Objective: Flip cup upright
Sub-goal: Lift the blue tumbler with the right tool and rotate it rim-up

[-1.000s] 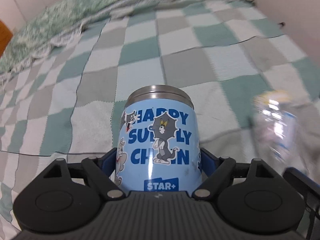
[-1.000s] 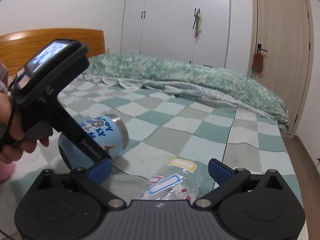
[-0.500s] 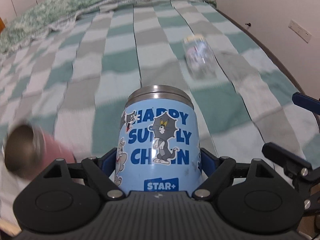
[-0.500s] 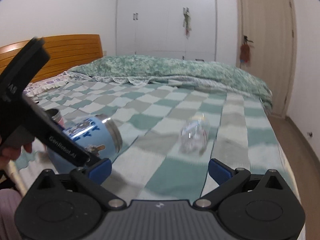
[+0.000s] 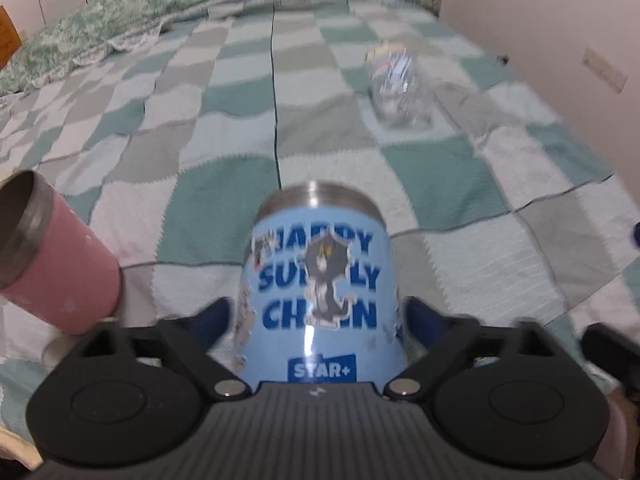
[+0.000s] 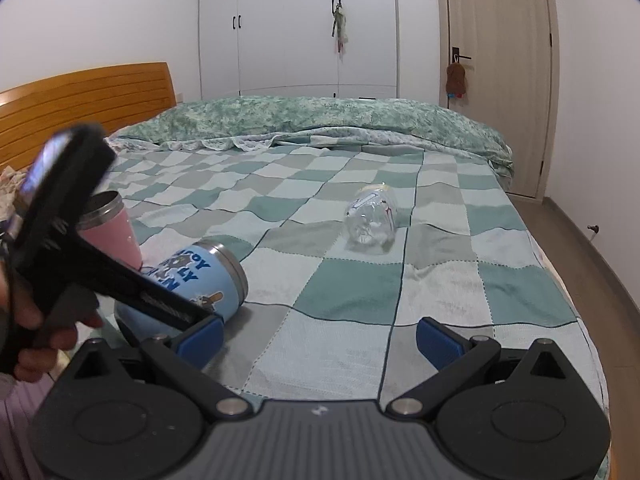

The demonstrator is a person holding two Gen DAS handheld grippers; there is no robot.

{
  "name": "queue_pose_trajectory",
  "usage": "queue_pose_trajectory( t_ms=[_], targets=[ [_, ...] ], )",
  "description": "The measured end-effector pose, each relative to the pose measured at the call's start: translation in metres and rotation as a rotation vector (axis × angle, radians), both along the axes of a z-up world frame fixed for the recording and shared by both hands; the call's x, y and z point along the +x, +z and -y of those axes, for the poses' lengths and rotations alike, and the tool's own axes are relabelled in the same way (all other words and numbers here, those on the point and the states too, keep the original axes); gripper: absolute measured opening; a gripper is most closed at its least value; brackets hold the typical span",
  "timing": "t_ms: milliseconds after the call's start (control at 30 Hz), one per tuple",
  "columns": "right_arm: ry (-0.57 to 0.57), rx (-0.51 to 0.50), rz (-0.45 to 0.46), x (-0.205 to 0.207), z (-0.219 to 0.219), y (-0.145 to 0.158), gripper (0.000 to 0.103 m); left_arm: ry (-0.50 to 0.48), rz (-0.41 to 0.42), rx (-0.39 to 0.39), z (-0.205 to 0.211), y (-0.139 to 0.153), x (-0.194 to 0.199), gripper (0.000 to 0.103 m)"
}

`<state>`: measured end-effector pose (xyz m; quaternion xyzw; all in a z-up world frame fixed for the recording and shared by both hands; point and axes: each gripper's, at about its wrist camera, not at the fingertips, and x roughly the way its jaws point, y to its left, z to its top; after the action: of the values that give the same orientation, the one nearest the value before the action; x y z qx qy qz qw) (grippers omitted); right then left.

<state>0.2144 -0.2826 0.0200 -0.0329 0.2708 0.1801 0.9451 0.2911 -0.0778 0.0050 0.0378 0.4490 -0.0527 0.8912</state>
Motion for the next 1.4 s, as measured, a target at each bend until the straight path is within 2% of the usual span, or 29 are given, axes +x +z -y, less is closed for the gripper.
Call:
queue_pose_trajectory(
  t_ms=[167, 300, 700, 1033, 1300, 1367, 1400],
  targets=[
    [0.003, 0.006, 0.006, -0.006, -0.011, 0.009, 0.103, 0.001, 0.115, -0.027, -0.027, 0.03, -0.028, 0.103],
    [0.003, 0.002, -0.014, -0.009, -0.031, 0.013, 0.103, -0.008, 0.216, -0.015, -0.056, 0.039, -0.053, 0.103],
    [-0.084, 0.008, -0.163, 0.017, -0.115, 0.011, 0.103, -0.107, 0.372, -0.036, -0.136, 0.02, -0.088, 0.103],
    [-0.241, -0.006, -0.358, 0.067, -0.157, 0.0, 0.103, -0.179, 0.38, -0.058, -0.168, -0.006, -0.08, 0.103],
    [-0.282, -0.056, -0.462, 0.126, -0.177, -0.016, 0.102, -0.149, 0.369, -0.081, -0.182, -0.015, -0.079, 0.103],
    [-0.278, -0.044, -0.549, 0.144, -0.174, -0.022, 0.085, -0.142, 0.373, -0.084, -0.183, -0.015, -0.081, 0.103],
    [-0.265, -0.018, -0.601, 0.15, -0.171, -0.025, 0.085, -0.139, 0.376, -0.086, -0.184, -0.014, -0.084, 0.103]
  ],
)
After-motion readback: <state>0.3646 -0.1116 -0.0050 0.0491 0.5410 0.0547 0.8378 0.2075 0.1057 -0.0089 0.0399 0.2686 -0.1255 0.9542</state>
